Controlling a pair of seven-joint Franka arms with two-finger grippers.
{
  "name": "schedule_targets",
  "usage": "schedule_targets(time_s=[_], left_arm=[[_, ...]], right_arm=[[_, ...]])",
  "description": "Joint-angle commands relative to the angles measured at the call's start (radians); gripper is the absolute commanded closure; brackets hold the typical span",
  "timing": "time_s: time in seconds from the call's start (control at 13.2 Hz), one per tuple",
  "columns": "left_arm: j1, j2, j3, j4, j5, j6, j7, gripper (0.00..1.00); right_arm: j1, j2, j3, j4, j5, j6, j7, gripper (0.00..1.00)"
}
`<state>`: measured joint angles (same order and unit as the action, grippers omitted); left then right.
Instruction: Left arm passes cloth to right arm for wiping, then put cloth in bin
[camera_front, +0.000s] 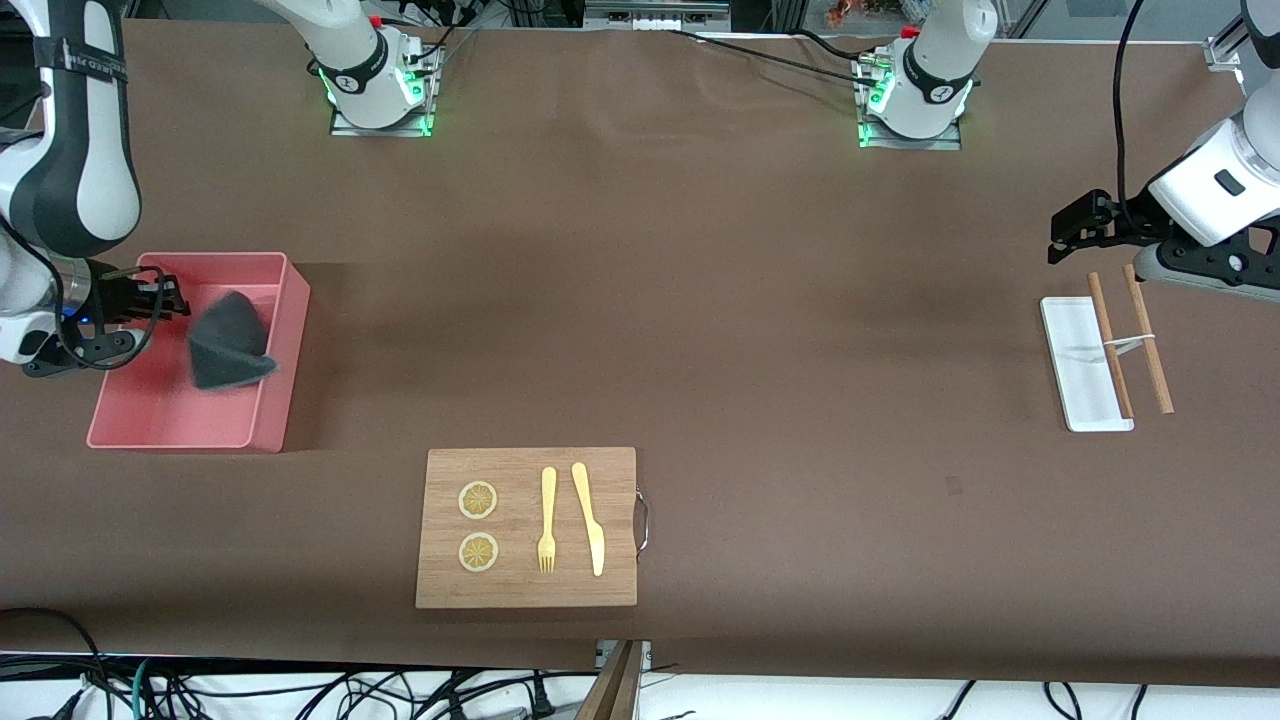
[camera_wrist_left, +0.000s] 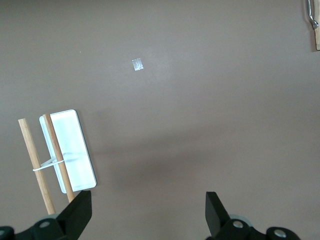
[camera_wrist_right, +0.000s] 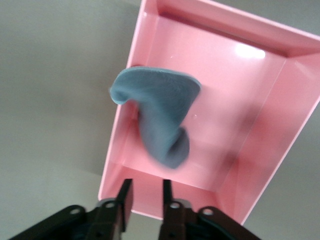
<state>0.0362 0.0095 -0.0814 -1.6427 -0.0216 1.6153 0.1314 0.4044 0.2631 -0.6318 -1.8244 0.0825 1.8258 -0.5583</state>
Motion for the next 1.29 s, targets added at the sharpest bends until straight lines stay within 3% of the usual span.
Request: schedule_targets(time_s=[0.0, 0.46, 0.68, 0.91, 1.06, 1.22], left_arm=[[-0.006, -0.005, -0.001, 0.014, 0.005, -0.015, 0.004, 0.0], [-0.006, -0.005, -0.001, 0.014, 0.008, -0.017, 0.004, 0.0], [-0.004, -0.005, 0.0, 0.014, 0.009, -0.017, 0.004, 0.0], [-0.006, -0.005, -0.001, 0.014, 0.009, -0.017, 0.004, 0.0], [-0.006, -0.005, -0.001, 0.014, 0.009, -0.017, 0.004, 0.0], [-0.006, -0.005, -0.001, 0.014, 0.009, -0.018, 0.004, 0.0]], right_arm=[[0.017, -0.011, 0.0, 0.019, -0.003, -0.033, 0.028, 0.0], [0.097, -0.065, 0.001, 0.042, -0.001, -0.06, 0.147, 0.0], [0.14, -0.181, 0.007, 0.04, -0.015, -0.156, 0.227, 0.0], [0.143, -0.306, 0.102, 0.063, -0.082, -0.278, 0.358, 0.0], [0.143, -0.326, 0.173, 0.108, -0.11, -0.35, 0.448, 0.0], [0.143, -0.318, 0.202, 0.149, -0.11, -0.352, 0.454, 0.0]])
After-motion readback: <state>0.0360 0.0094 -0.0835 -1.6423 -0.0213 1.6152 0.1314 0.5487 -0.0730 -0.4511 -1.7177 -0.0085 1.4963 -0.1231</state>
